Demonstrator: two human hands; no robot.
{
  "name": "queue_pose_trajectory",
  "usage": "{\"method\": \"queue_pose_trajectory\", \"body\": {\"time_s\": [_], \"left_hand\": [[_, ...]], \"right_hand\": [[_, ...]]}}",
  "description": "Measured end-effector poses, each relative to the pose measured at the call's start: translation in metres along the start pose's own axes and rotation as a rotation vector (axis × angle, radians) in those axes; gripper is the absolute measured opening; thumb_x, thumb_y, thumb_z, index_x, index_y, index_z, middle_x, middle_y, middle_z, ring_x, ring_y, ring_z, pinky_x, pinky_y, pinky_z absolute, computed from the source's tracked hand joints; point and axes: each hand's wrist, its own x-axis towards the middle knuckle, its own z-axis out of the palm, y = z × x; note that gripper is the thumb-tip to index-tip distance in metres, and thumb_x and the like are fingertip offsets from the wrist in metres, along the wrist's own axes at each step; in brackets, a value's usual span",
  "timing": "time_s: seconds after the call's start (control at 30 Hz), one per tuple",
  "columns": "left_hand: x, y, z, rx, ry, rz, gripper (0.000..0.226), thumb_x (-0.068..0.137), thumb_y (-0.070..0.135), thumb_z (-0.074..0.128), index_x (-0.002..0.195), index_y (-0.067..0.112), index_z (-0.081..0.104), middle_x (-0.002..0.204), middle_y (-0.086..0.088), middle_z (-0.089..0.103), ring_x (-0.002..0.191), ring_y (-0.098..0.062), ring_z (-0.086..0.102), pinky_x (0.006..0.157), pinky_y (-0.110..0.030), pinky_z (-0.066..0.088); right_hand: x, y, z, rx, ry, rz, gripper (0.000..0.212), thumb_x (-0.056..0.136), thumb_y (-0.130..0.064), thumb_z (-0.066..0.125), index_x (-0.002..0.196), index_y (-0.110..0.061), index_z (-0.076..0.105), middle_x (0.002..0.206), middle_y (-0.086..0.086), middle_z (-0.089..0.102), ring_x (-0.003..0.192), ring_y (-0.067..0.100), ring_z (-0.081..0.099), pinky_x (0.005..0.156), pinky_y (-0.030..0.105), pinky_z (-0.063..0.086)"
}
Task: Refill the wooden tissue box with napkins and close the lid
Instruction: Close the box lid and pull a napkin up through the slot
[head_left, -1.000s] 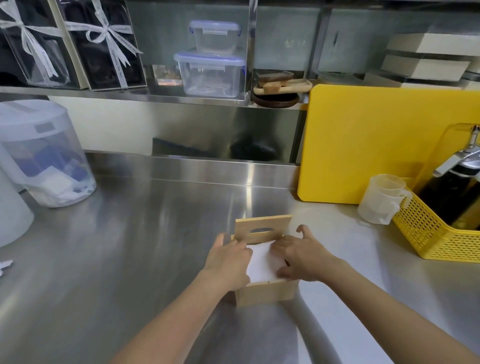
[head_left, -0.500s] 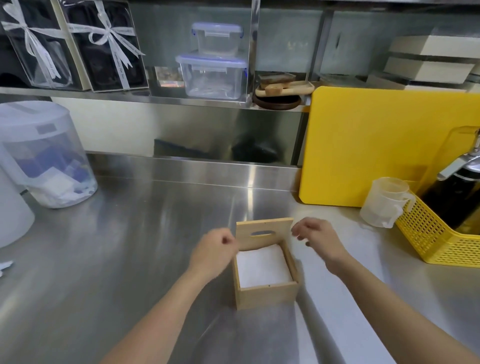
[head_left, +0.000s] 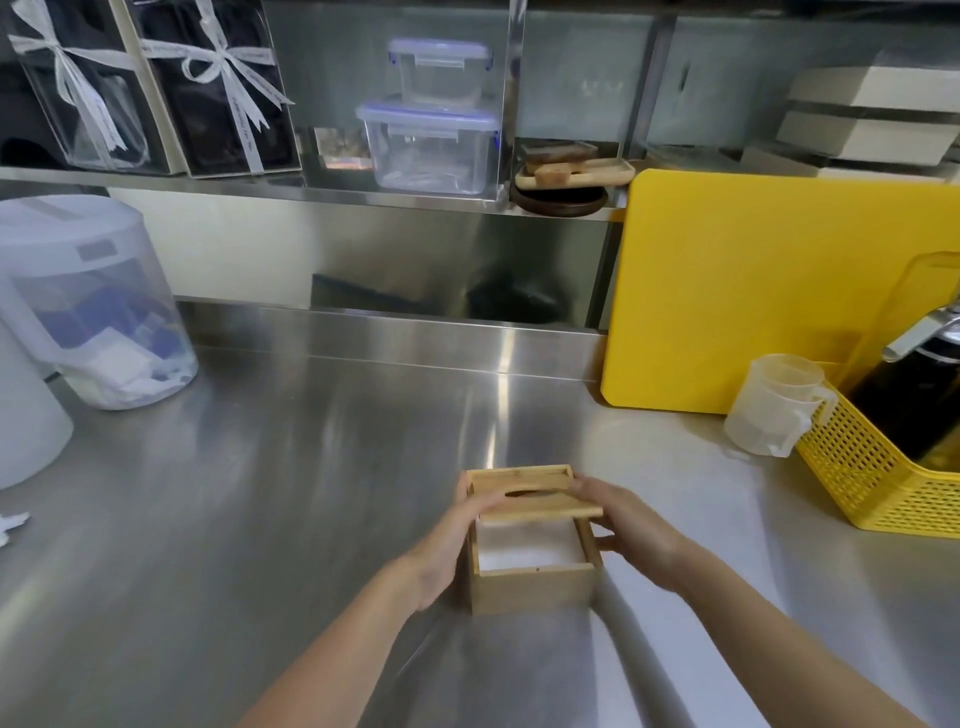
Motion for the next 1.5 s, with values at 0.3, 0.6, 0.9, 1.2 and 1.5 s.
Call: {"method": "queue_pose_trajectory", "body": {"time_s": [0.3, 0.6, 0.9, 1.2, 1.5], "left_hand": [[0.003, -0.043, -0.007, 0.666, 0.13, 0.279, 0.071, 0.092, 0.05, 0.032, 0.138, 0.039, -0.021, 0.149, 0.024, -0.005, 0.127, 0.008, -0.011, 0.114, -0.038, -0.017], [0.007, -0.037, -0.014, 1.009, 0.242, 0.469, 0.078, 0.072, 0.066, 0.02, 0.141, 0.04, -0.002, 0.148, 0.022, -0.014, 0.136, 0.005, -0.015, 0.115, -0.037, -0.012], [0.016, -0.028, 0.002, 1.263, 0.166, 0.458, 0.07, 0.083, 0.062, 0.028, 0.144, 0.029, 0.021, 0.158, 0.011, 0.003, 0.143, -0.008, -0.012, 0.116, -0.041, -0.008], [0.014, -0.03, 0.003, 1.199, 0.164, 0.501, 0.076, 0.077, 0.065, 0.018, 0.144, 0.029, 0.023, 0.157, 0.012, 0.01, 0.143, -0.008, -0.007, 0.117, -0.041, -0.002], [0.015, -0.029, 0.002, 1.154, 0.148, 0.496, 0.072, 0.082, 0.061, 0.029, 0.144, 0.025, 0.022, 0.157, 0.014, 0.008, 0.136, 0.005, -0.014, 0.117, -0.034, 0.003]], "right_hand": [[-0.018, 0.032, 0.017, -0.366, 0.117, -0.305, 0.036, 0.099, -0.035, 0.035, 0.124, -0.057, 0.022, 0.113, -0.046, 0.036, 0.108, -0.008, 0.045, 0.079, -0.012, 0.03], [-0.007, 0.011, 0.004, -1.003, 0.38, -0.635, 0.027, 0.084, -0.029, 0.057, 0.107, -0.021, 0.069, 0.115, 0.007, 0.065, 0.103, 0.027, 0.062, 0.085, 0.043, 0.052], [0.015, -0.047, 0.046, -1.87, -0.132, -0.401, 0.026, 0.099, -0.021, 0.038, 0.108, -0.011, 0.06, 0.11, 0.01, 0.067, 0.092, 0.03, 0.062, 0.066, 0.031, 0.038], [0.037, -0.036, 0.074, -2.134, -0.198, -0.069, 0.025, 0.092, -0.013, 0.056, 0.116, -0.012, 0.061, 0.12, 0.005, 0.063, 0.111, 0.027, 0.059, 0.093, 0.034, 0.046], [0.036, -0.044, 0.067, -1.998, -0.086, -0.239, 0.023, 0.097, -0.01, 0.042, 0.112, -0.003, 0.058, 0.11, 0.01, 0.069, 0.099, 0.03, 0.065, 0.082, 0.036, 0.05]]}}
